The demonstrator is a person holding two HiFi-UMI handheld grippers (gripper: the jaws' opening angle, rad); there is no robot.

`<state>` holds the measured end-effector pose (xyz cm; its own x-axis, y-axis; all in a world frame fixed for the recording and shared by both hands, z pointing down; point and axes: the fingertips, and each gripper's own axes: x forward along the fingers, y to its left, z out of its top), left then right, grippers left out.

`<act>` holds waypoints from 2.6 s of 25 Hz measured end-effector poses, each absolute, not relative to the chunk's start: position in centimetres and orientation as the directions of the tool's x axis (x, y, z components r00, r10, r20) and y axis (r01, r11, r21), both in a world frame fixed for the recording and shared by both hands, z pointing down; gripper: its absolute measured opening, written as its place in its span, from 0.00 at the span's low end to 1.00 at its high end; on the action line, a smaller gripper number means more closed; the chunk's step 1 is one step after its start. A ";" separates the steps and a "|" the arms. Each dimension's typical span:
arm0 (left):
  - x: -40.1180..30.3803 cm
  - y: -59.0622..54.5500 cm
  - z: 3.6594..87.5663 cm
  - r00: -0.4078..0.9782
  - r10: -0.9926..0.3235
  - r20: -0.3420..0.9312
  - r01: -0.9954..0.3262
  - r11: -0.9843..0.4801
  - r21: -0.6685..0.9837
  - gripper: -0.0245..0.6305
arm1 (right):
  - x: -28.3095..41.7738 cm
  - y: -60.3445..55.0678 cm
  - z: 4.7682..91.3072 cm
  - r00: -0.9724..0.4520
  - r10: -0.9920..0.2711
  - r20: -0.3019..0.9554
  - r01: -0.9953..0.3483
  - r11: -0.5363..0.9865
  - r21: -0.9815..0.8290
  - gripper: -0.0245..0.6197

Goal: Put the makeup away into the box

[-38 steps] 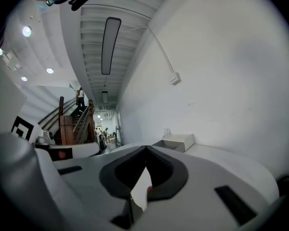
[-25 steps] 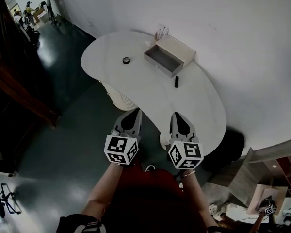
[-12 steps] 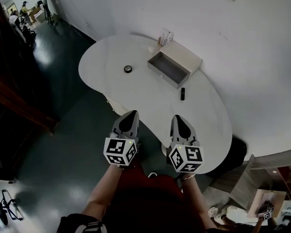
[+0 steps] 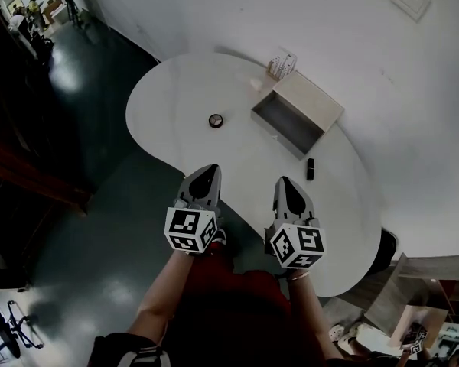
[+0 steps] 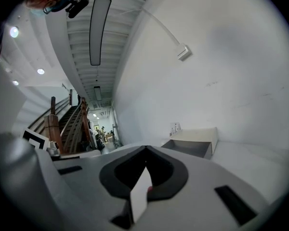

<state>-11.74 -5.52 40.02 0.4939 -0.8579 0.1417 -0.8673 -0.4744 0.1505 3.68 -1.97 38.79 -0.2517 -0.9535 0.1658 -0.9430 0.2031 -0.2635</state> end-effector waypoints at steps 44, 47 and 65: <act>-13.8 -25.4 53.3 0.434 -0.719 0.544 -0.852 -0.523 -0.012 0.34 | 2.0 -17.0 44.7 -0.184 -0.922 0.341 -0.969 0.111 -0.222 0.06; -13.5 -25.9 54.0 0.434 -0.697 0.571 -0.842 -0.540 -0.020 0.36 | 2.1 -17.5 45.0 -0.184 -0.919 0.350 -0.969 0.109 -0.223 0.06; -12.4 -27.5 57.0 0.383 -0.625 0.680 -0.807 -0.585 -0.084 0.42 | 2.8 -18.1 46.2 -0.174 -0.910 0.377 -0.968 0.089 -0.233 0.06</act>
